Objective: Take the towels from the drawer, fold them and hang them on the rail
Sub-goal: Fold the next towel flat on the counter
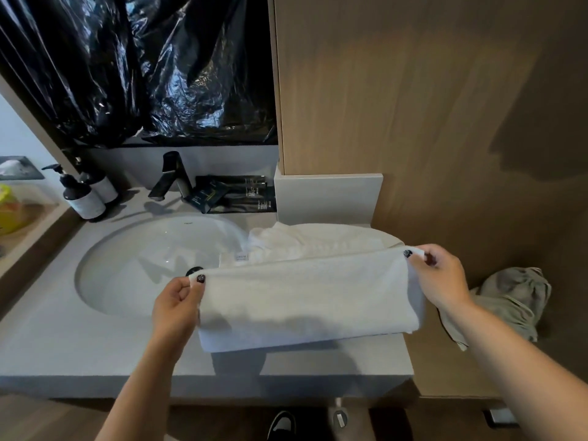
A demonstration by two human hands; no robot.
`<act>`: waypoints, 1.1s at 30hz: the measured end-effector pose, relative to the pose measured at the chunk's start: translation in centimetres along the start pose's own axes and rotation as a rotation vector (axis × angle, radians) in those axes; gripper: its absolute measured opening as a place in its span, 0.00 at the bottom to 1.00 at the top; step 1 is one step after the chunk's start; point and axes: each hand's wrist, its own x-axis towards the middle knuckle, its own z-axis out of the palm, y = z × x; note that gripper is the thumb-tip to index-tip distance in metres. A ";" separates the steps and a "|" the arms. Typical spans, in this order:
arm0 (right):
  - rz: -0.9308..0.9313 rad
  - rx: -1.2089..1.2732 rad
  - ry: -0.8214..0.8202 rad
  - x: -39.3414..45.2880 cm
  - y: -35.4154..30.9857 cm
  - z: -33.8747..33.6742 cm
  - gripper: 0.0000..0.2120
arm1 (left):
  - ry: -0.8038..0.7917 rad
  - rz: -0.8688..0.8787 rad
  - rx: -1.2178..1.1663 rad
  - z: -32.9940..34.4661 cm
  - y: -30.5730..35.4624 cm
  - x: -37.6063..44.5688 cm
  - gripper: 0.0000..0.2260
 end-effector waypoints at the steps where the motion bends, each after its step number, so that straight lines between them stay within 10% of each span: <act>1: 0.024 0.002 0.002 0.8 0.1 0.7 0.05 | -0.007 0.006 0.017 0.3 -0.3 0.9 0.13; 19: 0.381 0.159 -0.006 7.5 3.9 8.5 0.19 | -0.274 -0.256 -0.044 3.4 -6.1 11.4 0.08; 27: 0.444 0.357 -0.134 6.3 1.5 5.9 0.08 | -0.337 -0.355 -0.300 3.5 -3.7 10.0 0.13; 33: 0.367 0.476 -0.057 2.7 -0.1 3.8 0.09 | -0.181 -0.245 -0.275 3.1 -2.0 7.0 0.13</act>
